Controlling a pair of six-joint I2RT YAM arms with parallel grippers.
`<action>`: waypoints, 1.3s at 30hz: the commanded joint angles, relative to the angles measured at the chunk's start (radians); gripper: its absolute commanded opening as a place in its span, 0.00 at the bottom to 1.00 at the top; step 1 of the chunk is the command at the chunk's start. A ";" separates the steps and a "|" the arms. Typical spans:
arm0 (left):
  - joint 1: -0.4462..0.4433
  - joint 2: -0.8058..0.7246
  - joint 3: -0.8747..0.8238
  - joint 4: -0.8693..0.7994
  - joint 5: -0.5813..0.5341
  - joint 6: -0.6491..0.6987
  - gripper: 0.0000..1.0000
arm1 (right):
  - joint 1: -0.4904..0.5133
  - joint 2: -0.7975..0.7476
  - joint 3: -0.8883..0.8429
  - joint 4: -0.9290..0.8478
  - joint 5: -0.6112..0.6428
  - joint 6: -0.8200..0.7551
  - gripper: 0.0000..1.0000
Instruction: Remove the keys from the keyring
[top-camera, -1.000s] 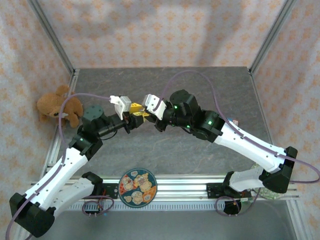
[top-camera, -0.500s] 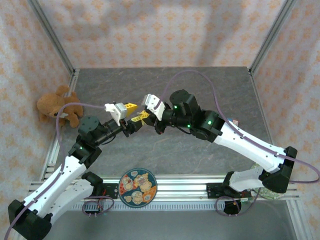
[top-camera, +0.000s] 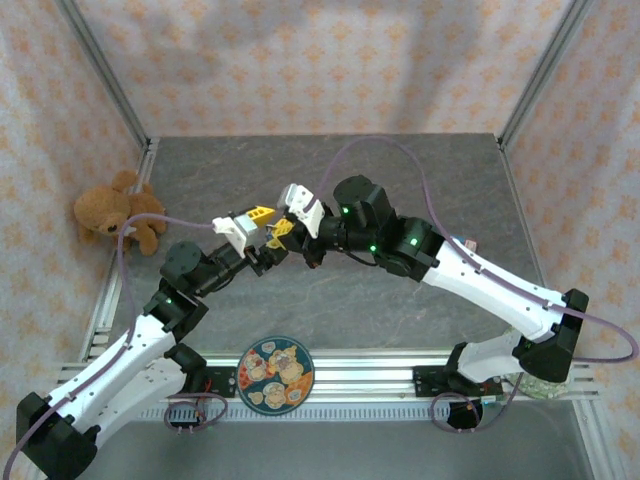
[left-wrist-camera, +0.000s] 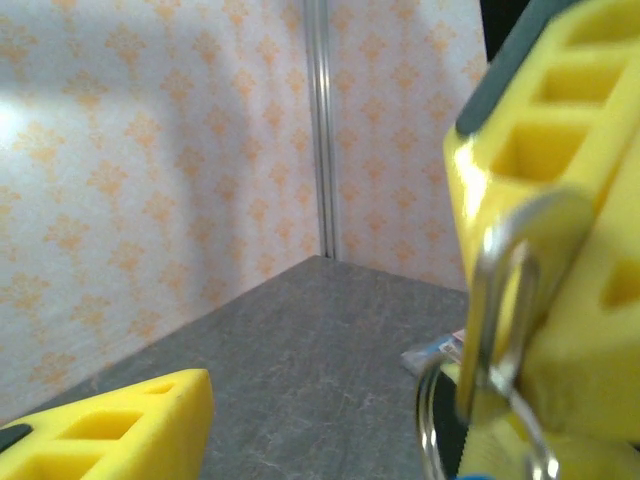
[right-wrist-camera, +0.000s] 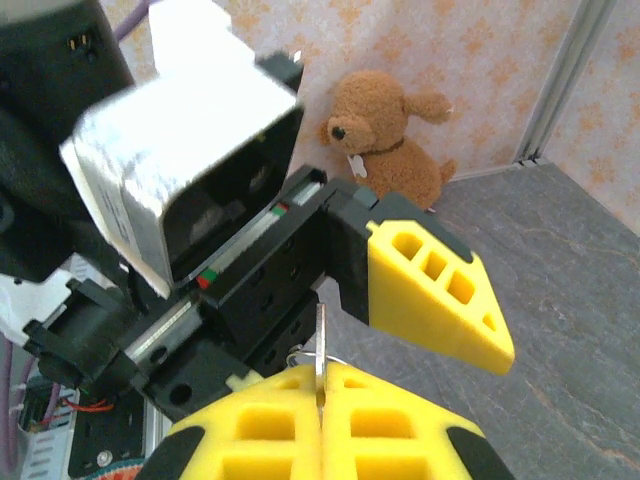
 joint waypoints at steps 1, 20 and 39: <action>-0.010 -0.018 -0.025 0.091 -0.069 0.020 0.61 | -0.008 0.001 0.054 -0.024 0.015 0.037 0.00; -0.044 0.037 -0.049 0.262 -0.103 0.003 0.61 | -0.070 -0.008 0.081 -0.087 -0.043 0.140 0.00; -0.073 0.081 -0.011 0.341 -0.146 0.054 0.42 | -0.079 -0.005 0.081 -0.062 -0.061 0.176 0.00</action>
